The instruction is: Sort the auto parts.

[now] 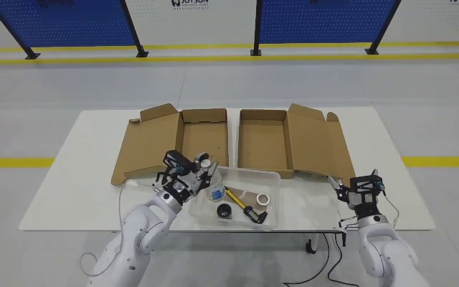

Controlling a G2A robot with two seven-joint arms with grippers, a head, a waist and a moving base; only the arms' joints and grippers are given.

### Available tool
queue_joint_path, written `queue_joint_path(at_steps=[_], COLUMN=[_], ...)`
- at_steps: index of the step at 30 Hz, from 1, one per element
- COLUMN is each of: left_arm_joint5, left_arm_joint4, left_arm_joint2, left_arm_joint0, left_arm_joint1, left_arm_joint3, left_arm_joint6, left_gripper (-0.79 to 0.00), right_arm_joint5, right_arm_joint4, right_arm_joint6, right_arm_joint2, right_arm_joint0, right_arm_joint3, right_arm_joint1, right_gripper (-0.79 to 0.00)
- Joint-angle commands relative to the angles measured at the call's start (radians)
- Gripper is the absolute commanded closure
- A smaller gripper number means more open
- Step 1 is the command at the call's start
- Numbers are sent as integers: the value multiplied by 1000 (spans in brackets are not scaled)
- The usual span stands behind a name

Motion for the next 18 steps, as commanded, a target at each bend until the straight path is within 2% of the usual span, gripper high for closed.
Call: queue_joint_path(at_steps=[1, 13, 18], left_arm_joint5=[1, 36, 113], left_arm_joint4=[11, 50, 78], left_arm_joint2=[-1, 8, 23], left_arm_joint0=[5, -34, -82], left_arm_joint1=[1, -3, -11], left_arm_joint3=[-7, -9, -9], left_arm_joint6=[6, 38, 41], left_gripper=[0, 0, 0], right_arm_joint5=[0, 0, 0], right_arm_joint4=[0, 0, 0], right_arm_joint6=[0, 0, 0], right_arm_joint2=[0, 0, 0], right_arm_joint0=[0, 0, 0], right_arm_joint3=[0, 0, 0], right_arm_joint1=[0, 0, 0], right_gripper=[-785, -785, -785])
